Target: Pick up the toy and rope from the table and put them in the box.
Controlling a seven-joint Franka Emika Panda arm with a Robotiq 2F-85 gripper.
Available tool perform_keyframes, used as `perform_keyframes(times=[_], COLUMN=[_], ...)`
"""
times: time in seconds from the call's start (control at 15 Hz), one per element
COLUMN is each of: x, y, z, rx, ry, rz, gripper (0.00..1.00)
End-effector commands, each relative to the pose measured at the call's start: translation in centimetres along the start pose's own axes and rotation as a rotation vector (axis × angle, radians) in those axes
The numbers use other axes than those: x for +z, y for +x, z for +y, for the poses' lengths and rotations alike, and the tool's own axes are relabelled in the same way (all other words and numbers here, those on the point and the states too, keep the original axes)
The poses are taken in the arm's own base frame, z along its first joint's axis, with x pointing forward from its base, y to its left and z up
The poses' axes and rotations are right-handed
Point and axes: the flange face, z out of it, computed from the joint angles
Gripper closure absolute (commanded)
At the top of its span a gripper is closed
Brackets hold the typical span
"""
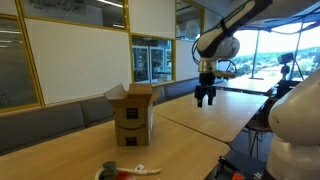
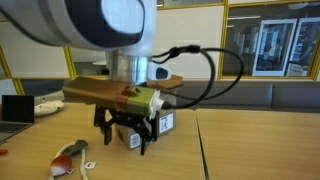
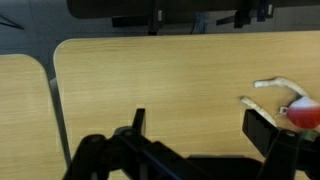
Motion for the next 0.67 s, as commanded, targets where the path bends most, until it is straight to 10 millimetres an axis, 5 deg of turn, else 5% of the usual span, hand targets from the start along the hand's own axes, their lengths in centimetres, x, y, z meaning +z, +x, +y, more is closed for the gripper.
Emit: perform_keyframes(times=[0.0,0.07,0.6], x=[6.6,7.0,15.9], y=[0.0,2.5,4.7], z=[-4.3,-5.4,-15.6], rx=[-0.102,-0.128,-0.284], ry=[-0.068,-0.079,-0.135], rz=[0.014,0.023,0.107], gripper=[0.00,0.00,0.00])
